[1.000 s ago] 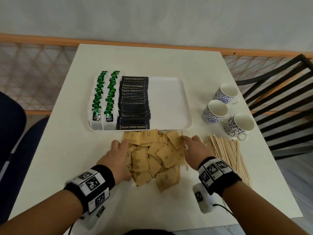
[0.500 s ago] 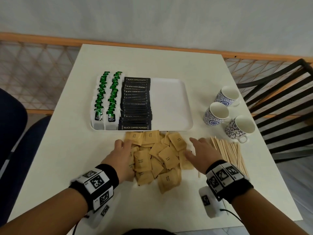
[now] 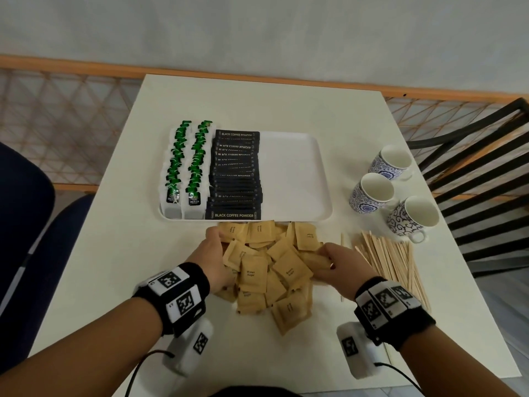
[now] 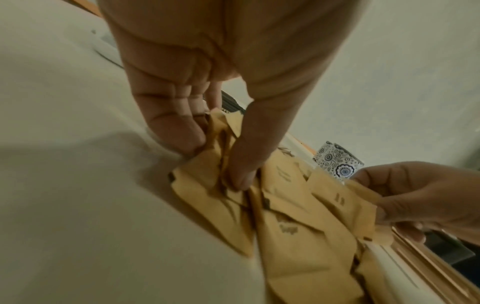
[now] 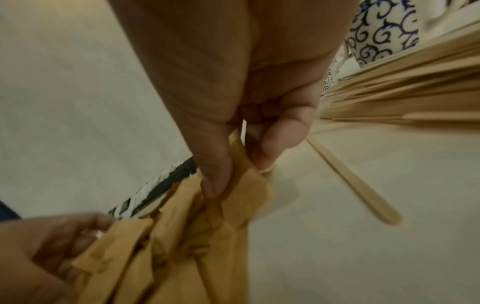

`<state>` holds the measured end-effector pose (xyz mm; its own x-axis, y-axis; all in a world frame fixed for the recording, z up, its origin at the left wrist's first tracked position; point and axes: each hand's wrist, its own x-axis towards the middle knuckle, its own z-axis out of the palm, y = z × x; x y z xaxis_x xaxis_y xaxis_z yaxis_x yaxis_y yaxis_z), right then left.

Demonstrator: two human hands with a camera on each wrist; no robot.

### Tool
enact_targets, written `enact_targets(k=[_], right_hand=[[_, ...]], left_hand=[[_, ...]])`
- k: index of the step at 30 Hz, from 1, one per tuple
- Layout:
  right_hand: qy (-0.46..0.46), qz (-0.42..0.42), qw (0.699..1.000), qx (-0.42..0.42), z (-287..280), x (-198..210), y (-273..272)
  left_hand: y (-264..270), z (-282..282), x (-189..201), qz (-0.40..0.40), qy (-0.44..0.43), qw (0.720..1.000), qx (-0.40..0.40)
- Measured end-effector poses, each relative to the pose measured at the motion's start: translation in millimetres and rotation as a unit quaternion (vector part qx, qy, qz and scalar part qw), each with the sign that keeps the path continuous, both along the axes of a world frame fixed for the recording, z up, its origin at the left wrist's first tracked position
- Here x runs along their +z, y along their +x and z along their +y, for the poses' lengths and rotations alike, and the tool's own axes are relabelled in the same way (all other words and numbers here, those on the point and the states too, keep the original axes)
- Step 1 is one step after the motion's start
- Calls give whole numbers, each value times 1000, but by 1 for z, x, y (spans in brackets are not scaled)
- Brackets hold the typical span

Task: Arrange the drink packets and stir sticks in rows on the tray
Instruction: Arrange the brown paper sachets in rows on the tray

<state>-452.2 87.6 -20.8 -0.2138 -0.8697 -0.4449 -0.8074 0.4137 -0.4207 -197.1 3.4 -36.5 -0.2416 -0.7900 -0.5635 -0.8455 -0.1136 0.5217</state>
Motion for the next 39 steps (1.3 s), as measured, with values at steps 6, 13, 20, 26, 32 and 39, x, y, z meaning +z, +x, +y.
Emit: enact_targets(k=[6,13,20,26,32,39], right_hand=[[-30,-111,991,-68,-14,2,-4],[-25,-191,971,-140,-13,6,15],[-14,-39,999,17,-2,-7,45],[-4,-41,999,3,-9,-7,50],[-29,-82,996,-10,-12,-8,49],[-58,-218,971,-79,-25,2,25]], left_hand=[[-4,-6,4,-12,31,999,-41],[-6,-6,14,26,-2,1000,-3],[-17,9,22,-18,33,997,-67],[-27,21,15,-24,-55,993,-106],[-26,13,14,12,-29,994,-106],[-15,-7,28,110,18,993,-29]])
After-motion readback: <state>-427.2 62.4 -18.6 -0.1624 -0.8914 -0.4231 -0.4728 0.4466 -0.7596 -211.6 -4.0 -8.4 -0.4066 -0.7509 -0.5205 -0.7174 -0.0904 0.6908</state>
